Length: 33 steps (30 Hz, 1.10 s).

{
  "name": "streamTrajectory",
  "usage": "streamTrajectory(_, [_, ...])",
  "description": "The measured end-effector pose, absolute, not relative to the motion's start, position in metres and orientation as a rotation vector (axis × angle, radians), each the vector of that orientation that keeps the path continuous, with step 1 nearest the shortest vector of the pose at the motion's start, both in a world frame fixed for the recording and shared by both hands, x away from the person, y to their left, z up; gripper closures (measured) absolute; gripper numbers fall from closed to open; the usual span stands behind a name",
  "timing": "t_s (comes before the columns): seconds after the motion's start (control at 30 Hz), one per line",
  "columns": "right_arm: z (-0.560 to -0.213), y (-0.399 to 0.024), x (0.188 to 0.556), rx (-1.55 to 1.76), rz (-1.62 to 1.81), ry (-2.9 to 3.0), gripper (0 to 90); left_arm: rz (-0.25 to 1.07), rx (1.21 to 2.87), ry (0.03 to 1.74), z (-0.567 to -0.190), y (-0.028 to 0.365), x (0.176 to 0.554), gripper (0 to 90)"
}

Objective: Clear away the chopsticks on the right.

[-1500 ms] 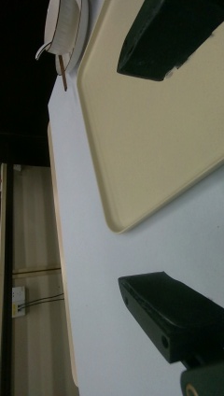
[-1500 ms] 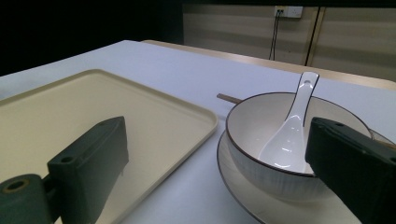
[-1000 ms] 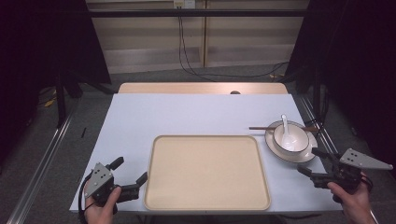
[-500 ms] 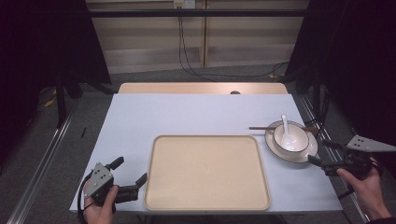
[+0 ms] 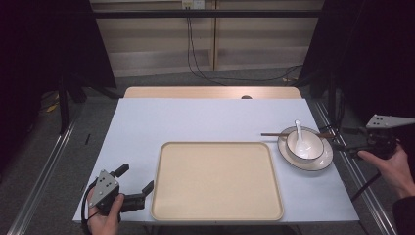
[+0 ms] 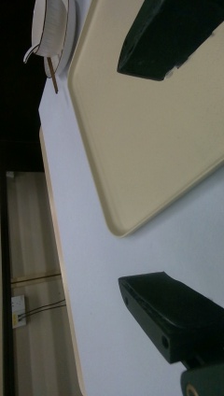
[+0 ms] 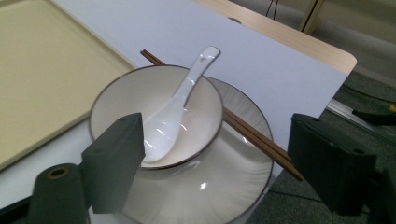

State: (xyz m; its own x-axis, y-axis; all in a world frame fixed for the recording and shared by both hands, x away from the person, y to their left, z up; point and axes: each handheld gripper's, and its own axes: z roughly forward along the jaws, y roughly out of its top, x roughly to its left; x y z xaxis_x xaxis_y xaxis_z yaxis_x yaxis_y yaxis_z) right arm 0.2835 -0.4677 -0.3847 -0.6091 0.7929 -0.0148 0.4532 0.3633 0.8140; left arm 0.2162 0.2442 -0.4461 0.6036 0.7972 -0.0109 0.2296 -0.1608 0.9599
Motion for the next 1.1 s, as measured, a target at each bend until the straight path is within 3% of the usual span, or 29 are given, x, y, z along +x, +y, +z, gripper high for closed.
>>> streamTrajectory(0.03, [-0.385,-0.473,0.294,1.091,1.104,2.251,24.5,0.625,1.701,0.855,-0.446,0.244,0.216,1.1])
streamTrajectory(0.27, [-0.393,-0.482,0.333,1.123,0.943,2.372,33.4,0.627,1.712,0.85,-0.446,0.243,0.217,1.1])
streamTrajectory(0.5, [-0.402,-0.483,0.361,1.176,0.816,2.415,32.0,0.633,1.715,0.844,-0.446,0.243,0.218,1.2])
streamTrajectory(0.57, [-0.405,-0.482,0.369,1.168,0.813,2.448,41.5,0.637,1.719,0.845,-0.446,0.244,0.218,1.2])
streamTrajectory(0.77, [-0.413,-0.47,0.386,1.138,0.737,2.521,48.2,0.637,1.706,0.844,-0.446,0.243,0.218,1.3])
streamTrajectory(0.9, [-0.418,-0.464,0.394,1.087,0.732,2.557,56.3,0.638,1.709,0.837,-0.446,0.244,0.218,1.3])
streamTrajectory(0.93, [-0.42,-0.461,0.395,1.115,0.695,2.574,63.1,0.645,1.714,0.834,-0.445,0.245,0.218,1.3])
streamTrajectory(1.1, [-0.423,-0.462,0.396,1.112,0.694,2.582,68.3,0.64,1.712,0.833,-0.445,0.245,0.217,1.3])
